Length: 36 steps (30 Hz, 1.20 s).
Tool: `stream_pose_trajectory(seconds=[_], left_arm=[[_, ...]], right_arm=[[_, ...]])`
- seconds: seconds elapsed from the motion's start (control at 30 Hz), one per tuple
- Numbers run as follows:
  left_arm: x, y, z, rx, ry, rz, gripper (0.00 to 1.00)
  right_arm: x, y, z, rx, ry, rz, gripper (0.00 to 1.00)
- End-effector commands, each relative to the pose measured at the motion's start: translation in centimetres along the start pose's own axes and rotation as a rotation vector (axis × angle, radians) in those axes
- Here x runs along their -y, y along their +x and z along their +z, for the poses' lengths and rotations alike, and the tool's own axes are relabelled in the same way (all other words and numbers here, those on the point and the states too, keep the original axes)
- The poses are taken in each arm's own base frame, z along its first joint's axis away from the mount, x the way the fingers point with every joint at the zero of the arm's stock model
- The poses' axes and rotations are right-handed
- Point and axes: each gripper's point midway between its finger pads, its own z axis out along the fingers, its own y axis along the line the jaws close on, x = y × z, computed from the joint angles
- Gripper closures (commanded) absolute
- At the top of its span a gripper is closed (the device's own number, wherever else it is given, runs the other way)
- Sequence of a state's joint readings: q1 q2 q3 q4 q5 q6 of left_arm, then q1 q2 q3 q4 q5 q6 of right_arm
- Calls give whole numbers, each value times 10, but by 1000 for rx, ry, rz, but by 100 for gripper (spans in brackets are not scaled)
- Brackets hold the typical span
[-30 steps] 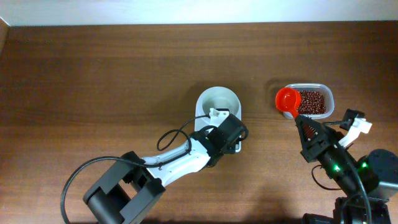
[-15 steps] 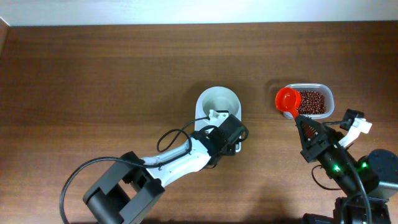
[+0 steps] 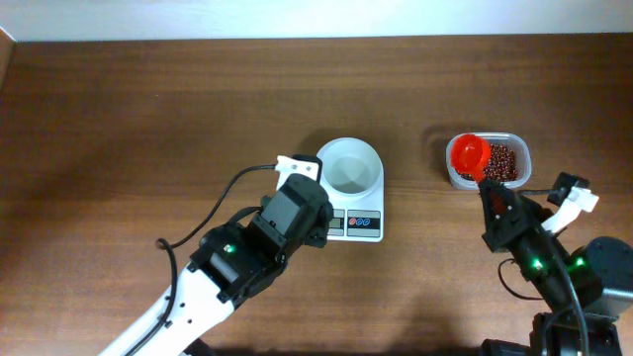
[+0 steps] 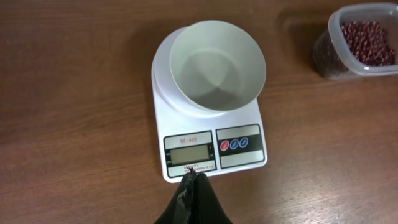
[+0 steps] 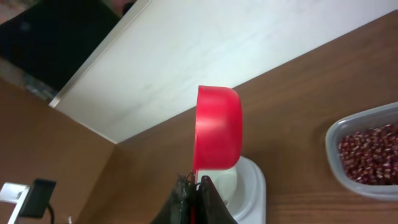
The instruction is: Scoop and weigh 50g on scale
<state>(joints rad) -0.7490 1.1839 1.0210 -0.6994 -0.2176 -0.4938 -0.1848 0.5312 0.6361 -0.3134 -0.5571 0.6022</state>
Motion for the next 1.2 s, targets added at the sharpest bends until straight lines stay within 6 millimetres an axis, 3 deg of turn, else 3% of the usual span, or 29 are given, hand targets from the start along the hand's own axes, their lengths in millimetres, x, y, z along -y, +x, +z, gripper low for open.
stream_pose_trajectory(seconds=[0.0,0.17,0.3,0.43,1.17], left_arm=[[11,29,31,-94,-43,-63,100],[50,74,103,-193,-60,-61,100],[47,85,143,-176,-120,-45,100],[42,78,150,-133,-149,-65,100],[42,92,168,-173,-143,-92,100]], right_arm=[[1,-17,2,49,23,-15,96],[11,-21,18,34,32,-5,96],[18,-18,26,14,46,10,96],[19,-18,27,10,49,13,96],[16,-15,27,-4,30,14,96]])
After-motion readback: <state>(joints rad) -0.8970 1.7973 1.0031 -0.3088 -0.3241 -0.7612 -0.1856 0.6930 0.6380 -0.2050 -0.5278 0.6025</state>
